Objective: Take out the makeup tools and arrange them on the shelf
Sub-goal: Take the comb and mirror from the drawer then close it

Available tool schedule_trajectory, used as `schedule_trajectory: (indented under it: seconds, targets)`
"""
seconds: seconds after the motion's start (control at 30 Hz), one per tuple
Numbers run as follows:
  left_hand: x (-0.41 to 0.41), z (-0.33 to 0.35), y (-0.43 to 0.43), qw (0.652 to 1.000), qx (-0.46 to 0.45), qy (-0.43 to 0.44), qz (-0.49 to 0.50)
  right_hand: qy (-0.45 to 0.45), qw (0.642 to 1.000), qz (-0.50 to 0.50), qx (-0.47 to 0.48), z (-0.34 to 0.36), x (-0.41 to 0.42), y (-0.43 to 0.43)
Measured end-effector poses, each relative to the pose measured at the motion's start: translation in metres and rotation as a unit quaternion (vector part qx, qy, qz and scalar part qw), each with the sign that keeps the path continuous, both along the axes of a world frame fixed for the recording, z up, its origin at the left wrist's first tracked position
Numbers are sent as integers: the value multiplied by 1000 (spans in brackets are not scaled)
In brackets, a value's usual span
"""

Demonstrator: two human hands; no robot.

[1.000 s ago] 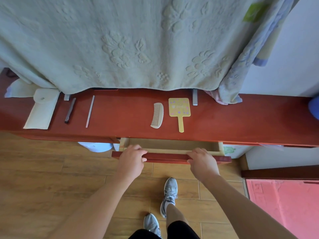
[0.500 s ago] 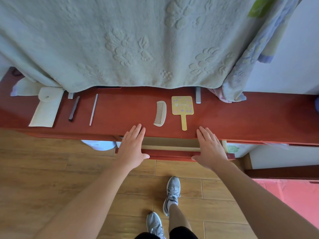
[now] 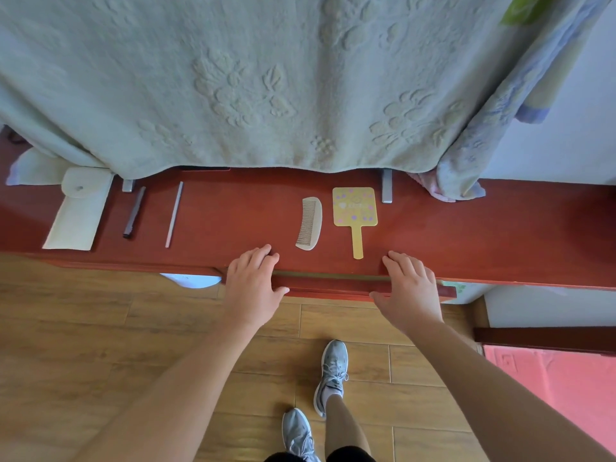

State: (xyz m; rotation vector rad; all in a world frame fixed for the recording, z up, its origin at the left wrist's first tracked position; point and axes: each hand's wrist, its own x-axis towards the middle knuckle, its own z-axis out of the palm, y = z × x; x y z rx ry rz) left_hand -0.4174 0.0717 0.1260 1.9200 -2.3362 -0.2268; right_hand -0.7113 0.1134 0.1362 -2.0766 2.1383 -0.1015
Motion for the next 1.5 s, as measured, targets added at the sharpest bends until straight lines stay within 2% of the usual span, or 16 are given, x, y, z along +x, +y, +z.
schedule_trajectory:
  seconds: [0.3, 0.6, 0.73, 0.97, 1.3, 1.5]
  targets:
    - [-10, -20, -12, 993, -120, 8, 14, 11, 991, -32, -126, -26, 7, -5]
    - [-15, -17, -13, 994, -107, -7, 23, 16, 992, -41, -121, -32, 9, -9]
    - [-18, -9, -13, 997, -74, -1, 31, 9, 994, -51, -98, -23, 11, -10]
    - [-18, 18, -6, 999, 30, 9, 25, 2, 997, -70, 29, 10, 21, -7]
    - [-5, 92, 30, 998, 60, 21, 8, -57, 996, -63, 12, 98, 46, 23]
    - [2, 151, 54, 999, 23, 39, -16, -62, 996, -50, -36, 160, 62, 53]
